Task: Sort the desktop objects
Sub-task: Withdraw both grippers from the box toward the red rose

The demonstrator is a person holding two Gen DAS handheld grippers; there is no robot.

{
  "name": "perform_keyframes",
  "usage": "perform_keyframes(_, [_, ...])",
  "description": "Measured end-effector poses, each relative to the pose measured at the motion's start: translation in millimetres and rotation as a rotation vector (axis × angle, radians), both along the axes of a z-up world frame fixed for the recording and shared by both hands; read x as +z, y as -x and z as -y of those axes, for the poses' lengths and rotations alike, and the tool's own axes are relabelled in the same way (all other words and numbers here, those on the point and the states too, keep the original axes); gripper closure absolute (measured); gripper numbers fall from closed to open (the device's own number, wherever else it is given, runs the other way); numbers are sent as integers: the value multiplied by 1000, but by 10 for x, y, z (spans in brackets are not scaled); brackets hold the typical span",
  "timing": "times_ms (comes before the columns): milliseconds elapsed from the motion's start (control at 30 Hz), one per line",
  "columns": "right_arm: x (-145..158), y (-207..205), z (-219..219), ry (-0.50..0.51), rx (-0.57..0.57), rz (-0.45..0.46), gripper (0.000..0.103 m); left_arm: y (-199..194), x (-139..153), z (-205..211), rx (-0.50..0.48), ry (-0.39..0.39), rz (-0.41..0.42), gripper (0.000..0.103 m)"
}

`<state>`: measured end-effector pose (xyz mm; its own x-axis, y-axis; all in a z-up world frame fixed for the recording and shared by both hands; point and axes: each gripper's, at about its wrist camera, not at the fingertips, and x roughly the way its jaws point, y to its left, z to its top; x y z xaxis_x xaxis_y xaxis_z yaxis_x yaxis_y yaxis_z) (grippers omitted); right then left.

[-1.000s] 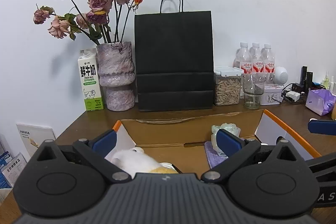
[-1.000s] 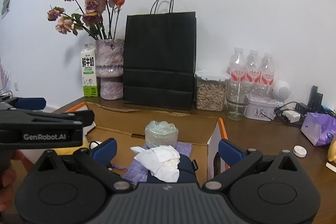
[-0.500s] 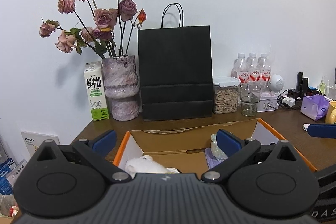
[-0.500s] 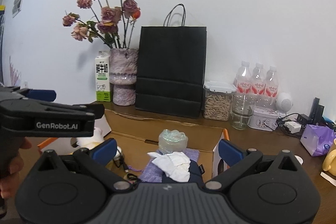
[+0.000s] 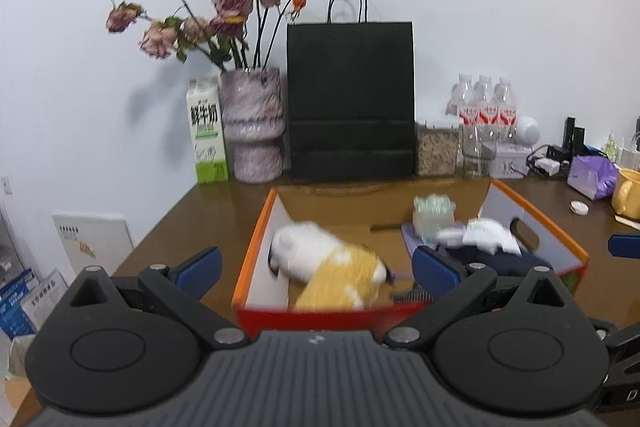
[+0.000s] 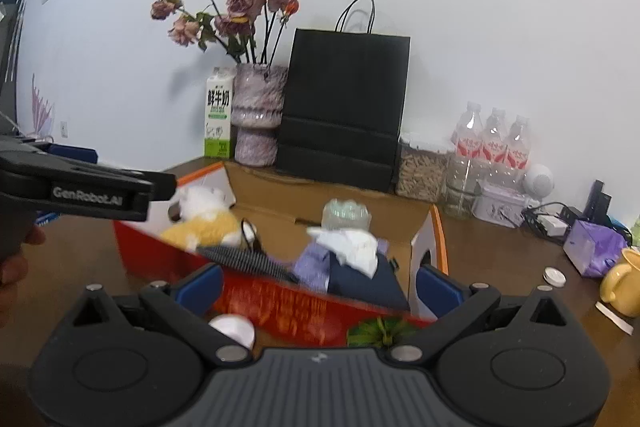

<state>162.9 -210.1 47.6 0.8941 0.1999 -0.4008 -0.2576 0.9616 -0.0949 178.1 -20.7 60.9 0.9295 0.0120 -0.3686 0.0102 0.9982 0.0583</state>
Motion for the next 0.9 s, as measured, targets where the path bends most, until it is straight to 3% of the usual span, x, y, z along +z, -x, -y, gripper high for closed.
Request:
perform_keyframes(433, [-395,607,176,26,-44,-99,0,675,-366,45,-88,20,-91,0])
perform_keyframes(900, [-596,955,245,15,-75,-161,0,838,-647,290,-157,50,-173,0])
